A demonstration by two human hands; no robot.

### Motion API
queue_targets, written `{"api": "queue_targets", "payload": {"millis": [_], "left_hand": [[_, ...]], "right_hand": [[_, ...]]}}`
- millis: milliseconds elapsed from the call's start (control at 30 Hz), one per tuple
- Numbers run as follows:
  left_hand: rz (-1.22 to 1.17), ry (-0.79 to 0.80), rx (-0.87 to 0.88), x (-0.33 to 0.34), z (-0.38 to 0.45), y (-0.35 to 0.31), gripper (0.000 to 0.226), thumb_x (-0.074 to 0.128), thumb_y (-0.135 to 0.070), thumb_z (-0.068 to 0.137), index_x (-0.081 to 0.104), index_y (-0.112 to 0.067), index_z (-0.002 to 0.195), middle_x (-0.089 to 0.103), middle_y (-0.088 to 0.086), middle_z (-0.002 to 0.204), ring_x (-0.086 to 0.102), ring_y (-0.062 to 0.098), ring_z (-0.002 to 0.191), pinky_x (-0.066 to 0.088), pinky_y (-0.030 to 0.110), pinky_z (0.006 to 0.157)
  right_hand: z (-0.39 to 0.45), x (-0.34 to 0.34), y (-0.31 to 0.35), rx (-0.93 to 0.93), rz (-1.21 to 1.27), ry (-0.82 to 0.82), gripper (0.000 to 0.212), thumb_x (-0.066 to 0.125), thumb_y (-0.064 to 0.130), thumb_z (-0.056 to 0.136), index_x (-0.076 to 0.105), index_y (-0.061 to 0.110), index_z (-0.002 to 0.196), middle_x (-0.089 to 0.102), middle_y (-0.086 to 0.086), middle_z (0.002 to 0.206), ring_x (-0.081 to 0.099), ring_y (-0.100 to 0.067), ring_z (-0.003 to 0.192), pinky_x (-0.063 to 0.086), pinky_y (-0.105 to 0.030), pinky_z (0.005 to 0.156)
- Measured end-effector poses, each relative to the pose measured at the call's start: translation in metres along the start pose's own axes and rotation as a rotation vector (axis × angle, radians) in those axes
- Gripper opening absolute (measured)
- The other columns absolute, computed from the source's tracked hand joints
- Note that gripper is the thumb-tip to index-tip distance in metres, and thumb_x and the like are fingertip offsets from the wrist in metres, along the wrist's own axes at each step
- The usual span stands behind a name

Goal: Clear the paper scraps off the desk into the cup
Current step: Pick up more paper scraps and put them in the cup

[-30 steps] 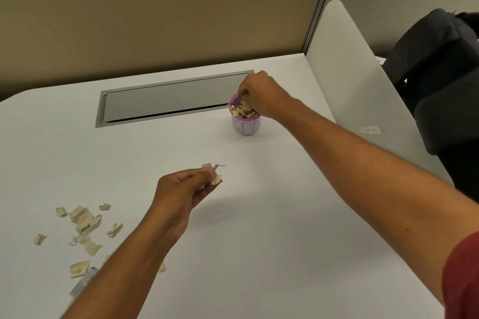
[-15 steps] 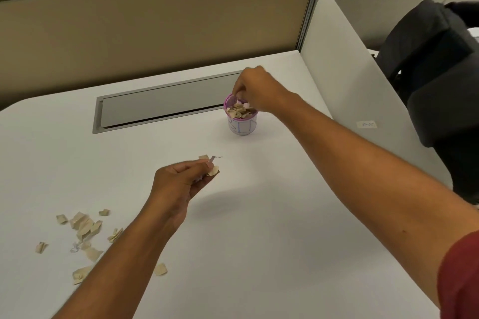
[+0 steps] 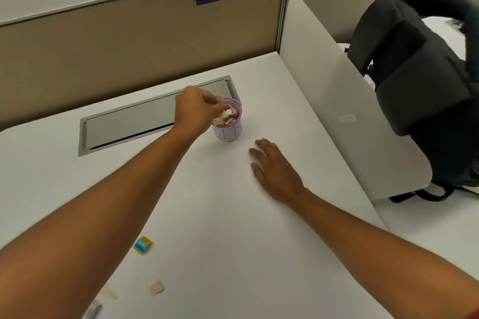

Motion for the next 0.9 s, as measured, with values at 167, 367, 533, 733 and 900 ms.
{"api": "queue_targets", "payload": {"millis": [167, 367, 533, 733, 900], "left_hand": [[0.423, 0.168, 0.136, 0.036, 0.018, -0.016, 0.029, 0.078, -0.015, 0.087, 0.081, -0.014, 0.115, 0.076, 0.010, 0.119, 0.069, 0.028, 0.110, 0.058, 0.036, 0.087], [0.620, 0.210, 0.309, 0.035, 0.024, -0.038, 0.025, 0.080, -0.025, 0.086, 0.082, -0.023, 0.111, 0.076, 0.009, 0.111, 0.070, 0.032, 0.099, 0.053, 0.036, 0.075], [0.846, 0.128, 0.350, 0.019, 0.022, -0.041, 0.019, 0.080, -0.022, 0.085, 0.082, -0.017, 0.104, 0.076, 0.015, 0.101, 0.065, 0.035, 0.082, 0.044, 0.037, 0.069], [0.986, 0.224, 0.337, 0.039, 0.013, -0.016, 0.033, 0.075, -0.027, 0.093, 0.075, -0.011, 0.122, 0.074, 0.019, 0.112, 0.067, 0.034, 0.091, 0.047, 0.039, 0.074], [0.951, 0.309, 0.342, 0.054, 0.021, -0.010, 0.035, 0.075, -0.027, 0.094, 0.074, -0.013, 0.126, 0.073, 0.016, 0.119, 0.067, 0.033, 0.103, 0.049, 0.039, 0.081]], "right_hand": [[0.002, -0.002, -0.002, 0.016, -0.011, -0.067, 0.039, 0.050, 0.013, 0.104, 0.058, 0.006, 0.141, 0.047, -0.014, 0.156, 0.037, -0.030, 0.150, 0.029, -0.043, 0.125], [0.003, 0.002, -0.005, -0.015, -0.041, -0.099, 0.039, 0.055, 0.012, 0.101, 0.060, 0.007, 0.139, 0.049, -0.015, 0.153, 0.041, -0.032, 0.147, 0.033, -0.044, 0.123], [0.003, 0.004, -0.006, -0.024, -0.054, -0.111, 0.039, 0.053, 0.013, 0.101, 0.060, 0.007, 0.139, 0.049, -0.014, 0.154, 0.041, -0.031, 0.147, 0.030, -0.043, 0.124], [0.002, 0.003, -0.005, -0.030, -0.066, -0.130, 0.039, 0.054, 0.012, 0.100, 0.061, 0.006, 0.137, 0.052, -0.016, 0.151, 0.044, -0.033, 0.145, 0.032, -0.044, 0.123], [0.002, 0.003, -0.005, -0.034, -0.062, -0.155, 0.038, 0.056, 0.010, 0.097, 0.063, 0.006, 0.134, 0.054, -0.016, 0.148, 0.046, -0.033, 0.142, 0.037, -0.045, 0.120]]}}
Point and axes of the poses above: each hand's wrist, its own z-axis towards the middle knuckle, its own x-axis out of the palm, y = z × x, the point moved 9 cm from there along z, towards the middle knuckle
